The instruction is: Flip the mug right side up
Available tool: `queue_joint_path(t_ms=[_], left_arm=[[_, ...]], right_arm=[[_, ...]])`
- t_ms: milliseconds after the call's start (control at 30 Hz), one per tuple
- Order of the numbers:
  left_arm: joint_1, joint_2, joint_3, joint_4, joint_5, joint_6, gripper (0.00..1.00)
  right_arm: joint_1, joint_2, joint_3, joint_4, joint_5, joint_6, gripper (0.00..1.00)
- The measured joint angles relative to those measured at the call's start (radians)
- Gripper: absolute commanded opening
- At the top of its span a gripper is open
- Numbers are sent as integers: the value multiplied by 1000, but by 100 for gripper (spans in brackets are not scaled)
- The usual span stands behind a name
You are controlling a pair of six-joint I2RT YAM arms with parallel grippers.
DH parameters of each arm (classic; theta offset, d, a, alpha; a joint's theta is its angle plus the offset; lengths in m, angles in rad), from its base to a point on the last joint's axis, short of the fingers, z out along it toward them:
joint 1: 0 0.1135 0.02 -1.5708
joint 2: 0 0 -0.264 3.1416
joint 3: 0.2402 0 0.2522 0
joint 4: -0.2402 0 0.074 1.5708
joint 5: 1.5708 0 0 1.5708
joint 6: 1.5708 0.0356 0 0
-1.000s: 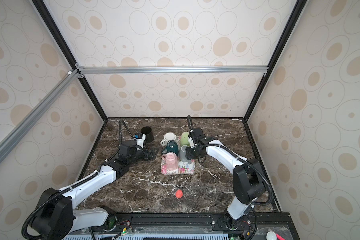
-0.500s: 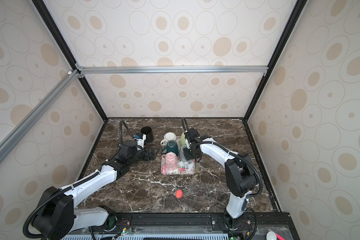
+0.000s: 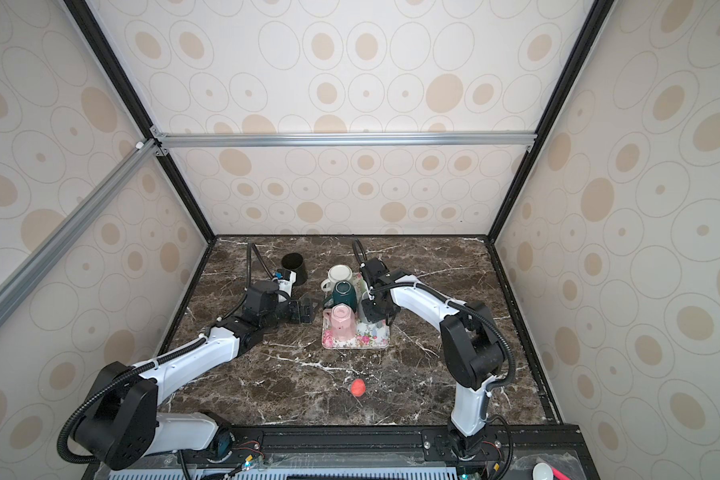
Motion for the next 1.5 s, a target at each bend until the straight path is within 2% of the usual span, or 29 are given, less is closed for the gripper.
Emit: queue_joint_path(t_ms=[100, 200, 767, 900, 1000, 1500], left_arm=[[0, 0, 0, 0, 2, -4, 98], [0, 3, 3, 0, 3, -5, 98], [0, 6, 18, 2, 27, -26, 98], [0, 6, 18, 2, 34, -31, 98], [0, 6, 18, 2, 37, -37, 98], [0, 6, 18, 2, 40, -38, 98]], right_arm=[[1, 7, 11, -9, 12, -7, 21], [5, 17, 23, -17, 24, -6, 14], [18, 18, 21, -12, 87, -7, 14], [19, 18, 17, -7, 98, -6, 20], [19, 18, 16, -4, 108, -5, 20], [19, 18, 15, 2, 134, -2, 12]])
